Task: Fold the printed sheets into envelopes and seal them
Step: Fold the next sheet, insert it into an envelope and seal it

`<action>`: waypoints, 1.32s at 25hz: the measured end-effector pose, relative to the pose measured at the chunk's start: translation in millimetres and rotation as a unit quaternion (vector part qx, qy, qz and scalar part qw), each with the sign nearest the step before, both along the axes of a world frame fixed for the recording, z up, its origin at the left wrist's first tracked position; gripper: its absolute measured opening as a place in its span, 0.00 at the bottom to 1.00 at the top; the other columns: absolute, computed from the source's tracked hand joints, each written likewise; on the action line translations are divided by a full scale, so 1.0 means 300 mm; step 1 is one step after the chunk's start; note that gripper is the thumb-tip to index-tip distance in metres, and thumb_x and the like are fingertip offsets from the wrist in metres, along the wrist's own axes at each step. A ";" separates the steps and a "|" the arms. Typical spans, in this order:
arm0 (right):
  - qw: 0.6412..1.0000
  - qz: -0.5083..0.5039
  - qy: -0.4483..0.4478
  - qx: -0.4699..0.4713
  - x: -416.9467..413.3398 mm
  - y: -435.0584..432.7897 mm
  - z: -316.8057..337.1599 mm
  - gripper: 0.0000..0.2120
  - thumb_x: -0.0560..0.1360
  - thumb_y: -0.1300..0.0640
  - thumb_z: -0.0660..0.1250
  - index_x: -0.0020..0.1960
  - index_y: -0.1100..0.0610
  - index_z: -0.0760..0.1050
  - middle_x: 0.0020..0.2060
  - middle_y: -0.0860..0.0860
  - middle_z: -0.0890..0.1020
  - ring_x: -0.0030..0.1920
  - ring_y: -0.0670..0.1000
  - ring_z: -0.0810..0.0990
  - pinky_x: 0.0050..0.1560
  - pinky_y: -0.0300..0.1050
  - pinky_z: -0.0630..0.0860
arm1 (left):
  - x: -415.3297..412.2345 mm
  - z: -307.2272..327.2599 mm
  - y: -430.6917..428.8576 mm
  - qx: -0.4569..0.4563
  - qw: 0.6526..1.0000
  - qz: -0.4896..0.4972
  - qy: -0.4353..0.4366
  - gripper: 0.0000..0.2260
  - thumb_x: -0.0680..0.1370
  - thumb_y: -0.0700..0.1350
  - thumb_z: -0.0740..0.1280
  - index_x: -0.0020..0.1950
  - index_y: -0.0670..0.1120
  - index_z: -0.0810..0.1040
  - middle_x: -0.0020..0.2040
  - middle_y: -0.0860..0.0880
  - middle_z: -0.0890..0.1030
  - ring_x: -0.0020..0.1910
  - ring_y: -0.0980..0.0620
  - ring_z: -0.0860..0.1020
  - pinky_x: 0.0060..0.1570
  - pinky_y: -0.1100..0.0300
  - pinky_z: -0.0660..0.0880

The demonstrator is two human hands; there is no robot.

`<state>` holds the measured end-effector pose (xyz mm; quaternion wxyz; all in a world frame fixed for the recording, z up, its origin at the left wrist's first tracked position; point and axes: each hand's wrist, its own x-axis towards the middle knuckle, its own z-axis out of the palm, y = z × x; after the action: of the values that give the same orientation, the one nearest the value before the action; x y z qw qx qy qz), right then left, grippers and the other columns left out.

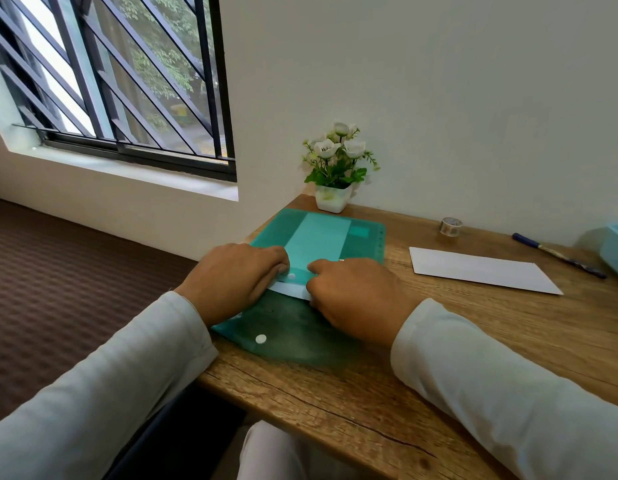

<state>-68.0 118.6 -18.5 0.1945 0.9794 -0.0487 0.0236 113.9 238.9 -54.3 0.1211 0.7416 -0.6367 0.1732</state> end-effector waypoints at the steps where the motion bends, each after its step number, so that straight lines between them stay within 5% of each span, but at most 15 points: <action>1: 1.000 0.012 0.014 -0.010 0.004 0.008 0.006 0.18 0.83 0.50 0.65 0.70 0.56 0.74 0.62 0.55 0.78 0.58 0.59 0.81 0.53 0.54 0.82 | 0.003 -0.001 0.000 -0.007 1.000 -0.007 0.001 0.19 0.80 0.62 0.45 0.55 0.58 0.72 0.51 0.53 0.83 0.43 0.54 0.80 0.43 0.60 0.78; 6: 0.999 0.015 -0.039 0.015 0.014 0.022 0.003 0.16 0.83 0.50 0.64 0.68 0.55 0.75 0.59 0.54 0.78 0.56 0.55 0.81 0.53 0.48 0.80 | 0.005 0.003 0.000 -0.008 1.000 -0.008 0.018 0.21 0.79 0.63 0.45 0.56 0.58 0.74 0.51 0.55 0.83 0.44 0.56 0.80 0.45 0.60 0.78; 10: 0.980 0.026 -0.072 0.186 -0.025 0.019 0.017 0.10 0.83 0.48 0.64 0.61 0.48 0.79 0.67 0.45 0.74 0.65 0.49 0.74 0.59 0.43 0.73 | 0.011 0.017 0.008 0.014 0.999 -0.016 0.041 0.19 0.80 0.63 0.50 0.56 0.57 0.76 0.50 0.56 0.82 0.44 0.57 0.79 0.46 0.58 0.79; 13: 0.930 0.029 -0.113 0.348 -0.082 0.011 0.055 0.02 0.80 0.47 0.68 0.52 0.43 0.79 0.65 0.37 0.74 0.67 0.41 0.69 0.62 0.38 0.71 | 0.023 0.014 0.004 0.031 0.998 -0.025 0.048 0.11 0.82 0.58 0.57 0.56 0.57 0.77 0.47 0.58 0.79 0.40 0.61 0.73 0.42 0.63 0.73; 17: 0.967 0.004 -0.055 0.249 -0.094 -0.016 0.007 0.07 0.81 0.47 0.67 0.58 0.42 0.75 0.69 0.39 0.70 0.68 0.46 0.70 0.61 0.42 0.76 | 0.026 0.019 0.002 0.054 0.996 -0.020 0.070 0.10 0.82 0.57 0.58 0.55 0.58 0.78 0.46 0.62 0.76 0.40 0.61 0.73 0.41 0.64 0.70; 21: 0.974 0.002 -0.073 0.215 -0.086 -0.021 -0.018 0.09 0.83 0.49 0.63 0.61 0.44 0.77 0.67 0.42 0.75 0.67 0.49 0.74 0.60 0.44 0.76 | 0.022 0.033 0.002 0.081 0.989 -0.016 0.122 0.06 0.81 0.55 0.63 0.52 0.58 0.79 0.48 0.61 0.81 0.45 0.60 0.77 0.47 0.60 0.78; 25: 0.930 0.013 -0.123 0.345 -0.105 -0.014 0.024 0.07 0.81 0.47 0.67 0.56 0.44 0.81 0.54 0.39 0.81 0.56 0.43 0.77 0.55 0.41 0.76 | 0.022 0.107 -0.001 0.140 0.960 -0.020 0.242 0.05 0.78 0.51 0.70 0.53 0.55 0.82 0.50 0.60 0.83 0.50 0.63 0.80 0.54 0.66 0.76; 29: 0.874 0.056 -0.187 0.445 -0.140 0.023 0.095 0.03 0.79 0.50 0.71 0.47 0.44 0.82 0.41 0.39 0.81 0.44 0.41 0.79 0.42 0.34 0.70 | 0.102 0.098 -0.019 0.164 0.922 0.063 0.344 0.05 0.79 0.49 0.70 0.46 0.48 0.80 0.46 0.47 0.83 0.42 0.54 0.79 0.49 0.60 0.77; 31: 0.838 0.077 -0.232 0.488 -0.164 0.027 0.159 0.04 0.79 0.52 0.71 0.45 0.48 0.82 0.38 0.42 0.82 0.39 0.44 0.79 0.39 0.37 0.73 | 0.132 0.094 -0.027 0.181 0.915 0.112 0.343 0.10 0.76 0.52 0.73 0.51 0.48 0.80 0.55 0.47 0.83 0.48 0.51 0.78 0.57 0.56 0.76; 33: 0.796 0.094 -0.277 0.530 -0.188 0.025 0.224 0.05 0.79 0.56 0.71 0.46 0.55 0.82 0.35 0.44 0.82 0.33 0.44 0.77 0.34 0.39 0.73 | 0.082 0.134 -0.036 0.216 0.904 0.093 0.357 0.11 0.81 0.42 0.67 0.62 0.52 0.75 0.60 0.55 0.76 0.54 0.56 0.73 0.60 0.64 0.70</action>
<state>-124.5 125.9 48.6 -0.3803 0.8804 -0.0131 0.2830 138.6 228.0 -14.0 0.1600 0.8179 -0.5005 -0.2343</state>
